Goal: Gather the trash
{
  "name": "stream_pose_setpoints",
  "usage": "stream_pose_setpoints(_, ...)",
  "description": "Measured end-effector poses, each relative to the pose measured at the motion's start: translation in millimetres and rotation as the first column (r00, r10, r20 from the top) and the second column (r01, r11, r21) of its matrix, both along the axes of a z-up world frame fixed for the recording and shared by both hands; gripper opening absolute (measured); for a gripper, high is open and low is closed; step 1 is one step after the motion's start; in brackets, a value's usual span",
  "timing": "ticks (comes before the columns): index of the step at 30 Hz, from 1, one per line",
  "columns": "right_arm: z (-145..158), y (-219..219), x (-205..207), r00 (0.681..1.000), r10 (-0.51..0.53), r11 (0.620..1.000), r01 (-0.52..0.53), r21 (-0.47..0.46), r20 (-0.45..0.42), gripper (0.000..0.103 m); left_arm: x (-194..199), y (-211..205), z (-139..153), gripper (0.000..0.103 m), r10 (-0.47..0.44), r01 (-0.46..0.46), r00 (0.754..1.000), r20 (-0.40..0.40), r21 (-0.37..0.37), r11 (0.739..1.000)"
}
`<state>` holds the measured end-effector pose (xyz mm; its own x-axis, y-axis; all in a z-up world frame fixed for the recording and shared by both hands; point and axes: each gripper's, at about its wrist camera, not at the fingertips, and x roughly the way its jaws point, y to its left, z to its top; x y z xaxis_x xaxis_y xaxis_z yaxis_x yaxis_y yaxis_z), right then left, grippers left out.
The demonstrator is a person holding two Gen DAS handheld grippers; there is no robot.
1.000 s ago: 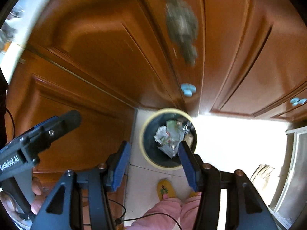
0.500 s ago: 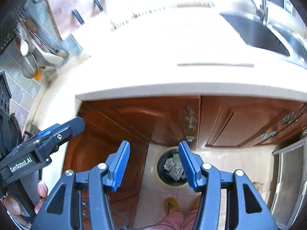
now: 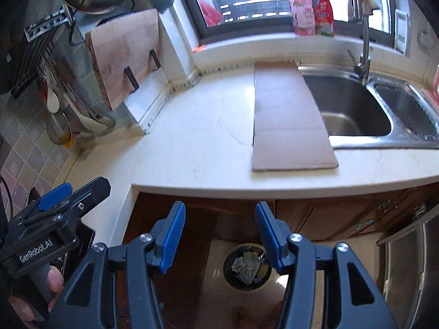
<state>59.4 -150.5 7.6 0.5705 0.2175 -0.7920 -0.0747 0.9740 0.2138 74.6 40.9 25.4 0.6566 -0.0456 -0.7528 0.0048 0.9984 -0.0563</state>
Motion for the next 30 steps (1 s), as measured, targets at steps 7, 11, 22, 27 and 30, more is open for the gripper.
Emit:
stream_pose_setpoints(7, 40, -7, 1, 0.995, -0.033, 0.999, 0.034, -0.015, 0.098, 0.054, 0, -1, 38, 0.102, 0.013, -0.015, 0.996, 0.084, 0.024, 1.0)
stream_pose_setpoints(11, 54, -9, 5, 0.991, -0.044, 0.999, 0.047, -0.016, 0.127, 0.057, 1, -1, 48, 0.102, 0.017, -0.019, 0.994, 0.109, 0.022, 1.0)
stream_pose_setpoints(22, 66, -12, 9, 0.984, -0.061, 0.998, 0.064, -0.016, 0.165, 0.059, 3, -5, 54, 0.102, 0.017, -0.022, 0.992, 0.125, 0.04, 0.999)
stream_pose_setpoints(27, 68, -9, 11, 0.984, -0.055, 0.998, 0.06, -0.025, 0.172, 0.059, 8, -7, 53, 0.102, 0.018, -0.024, 0.993, 0.12, 0.051, 0.998)
stream_pose_setpoints(30, 68, -7, 13, 0.983, -0.052, 0.998, 0.058, -0.029, 0.174, 0.059, 8, -7, 53, 0.102, 0.019, -0.025, 0.993, 0.119, 0.051, 0.998)
